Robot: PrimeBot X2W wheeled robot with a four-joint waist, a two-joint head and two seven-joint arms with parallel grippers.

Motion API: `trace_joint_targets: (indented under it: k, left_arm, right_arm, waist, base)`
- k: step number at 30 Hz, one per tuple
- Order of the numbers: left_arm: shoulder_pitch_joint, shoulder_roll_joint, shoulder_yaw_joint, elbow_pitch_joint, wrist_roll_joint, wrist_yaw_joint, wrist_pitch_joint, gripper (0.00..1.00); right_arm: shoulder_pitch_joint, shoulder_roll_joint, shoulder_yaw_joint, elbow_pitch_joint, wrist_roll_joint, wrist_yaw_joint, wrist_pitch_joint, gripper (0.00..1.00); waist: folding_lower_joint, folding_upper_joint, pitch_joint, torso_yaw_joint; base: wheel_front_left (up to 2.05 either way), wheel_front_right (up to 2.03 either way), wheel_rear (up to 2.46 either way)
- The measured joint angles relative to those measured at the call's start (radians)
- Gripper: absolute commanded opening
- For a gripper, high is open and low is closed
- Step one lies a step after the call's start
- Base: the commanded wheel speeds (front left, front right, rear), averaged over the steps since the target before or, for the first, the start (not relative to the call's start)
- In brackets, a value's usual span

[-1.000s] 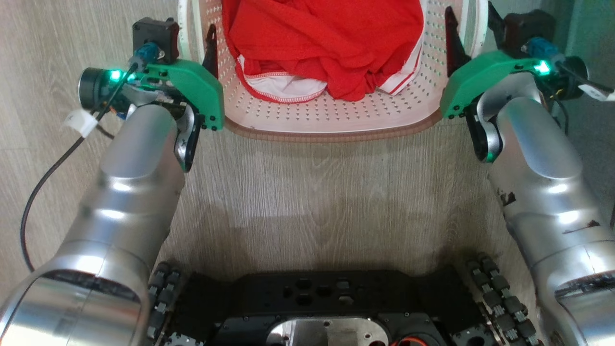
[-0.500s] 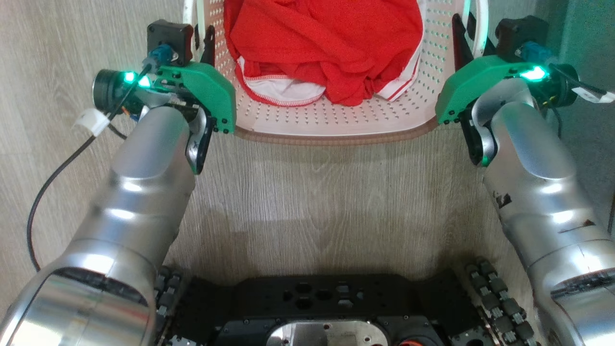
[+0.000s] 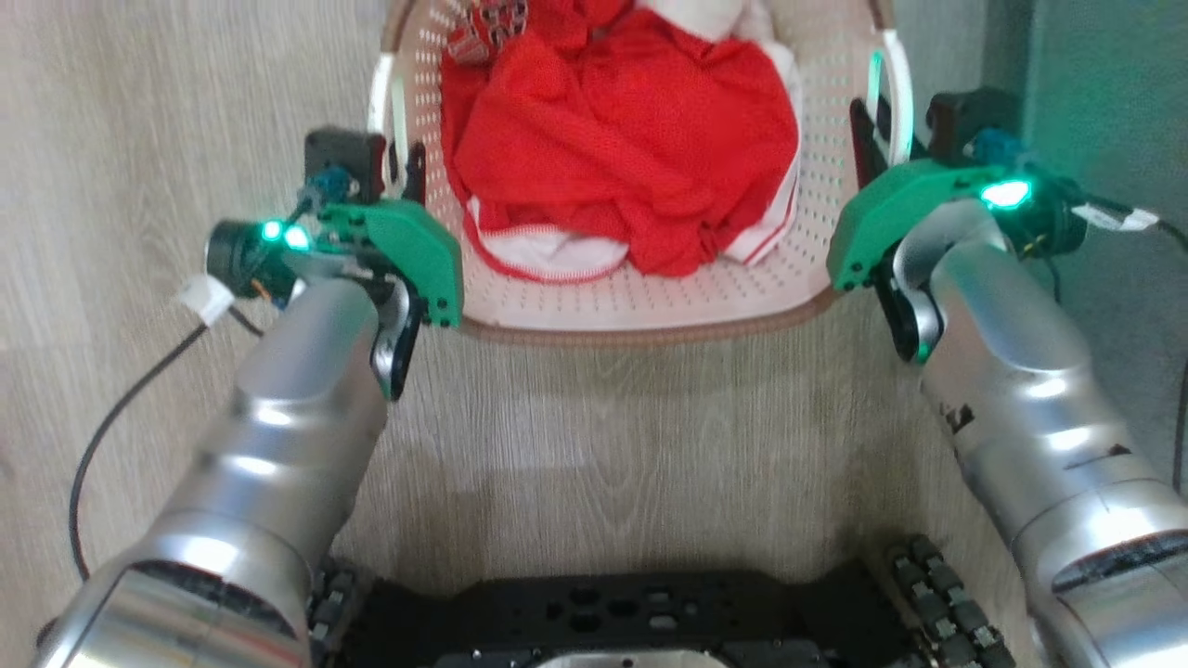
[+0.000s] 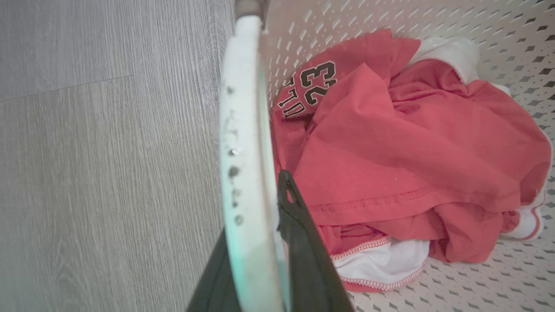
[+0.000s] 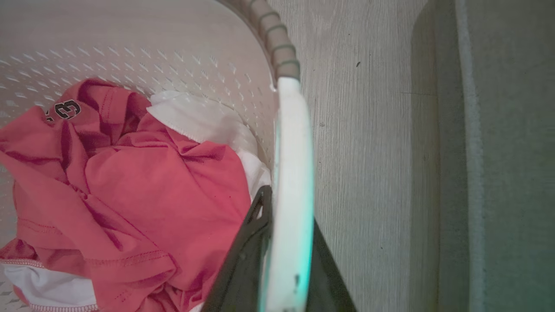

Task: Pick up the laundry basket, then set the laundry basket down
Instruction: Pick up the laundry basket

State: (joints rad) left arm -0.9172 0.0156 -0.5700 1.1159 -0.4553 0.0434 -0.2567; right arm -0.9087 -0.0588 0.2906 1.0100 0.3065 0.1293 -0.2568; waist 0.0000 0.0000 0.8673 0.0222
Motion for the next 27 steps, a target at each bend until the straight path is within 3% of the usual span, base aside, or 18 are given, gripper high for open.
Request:
trace_joint_targets:
  k: [14, 27]
  left_arm:
    - [0.149, -0.009, -0.081, 0.085, -0.11, -0.027, 0.011, 0.0]
    - [0.346, -0.006, -0.198, 0.09, -0.226, -0.034, 0.102, 0.0]
  right_arm:
    - [0.108, 0.019, 0.152, 0.152, 0.174, 0.0, 0.002, 0.0]
    - [0.284, 0.019, 0.32, 0.187, 0.345, 0.001, 0.091, 0.0]
  waist:
    - [0.0, 0.0, -0.208, -0.001]
    - [-0.0001, 0.0, -0.456, 0.004]
  base:
    - [0.0, 0.0, 0.0]
    - [0.0, 0.0, 0.0]
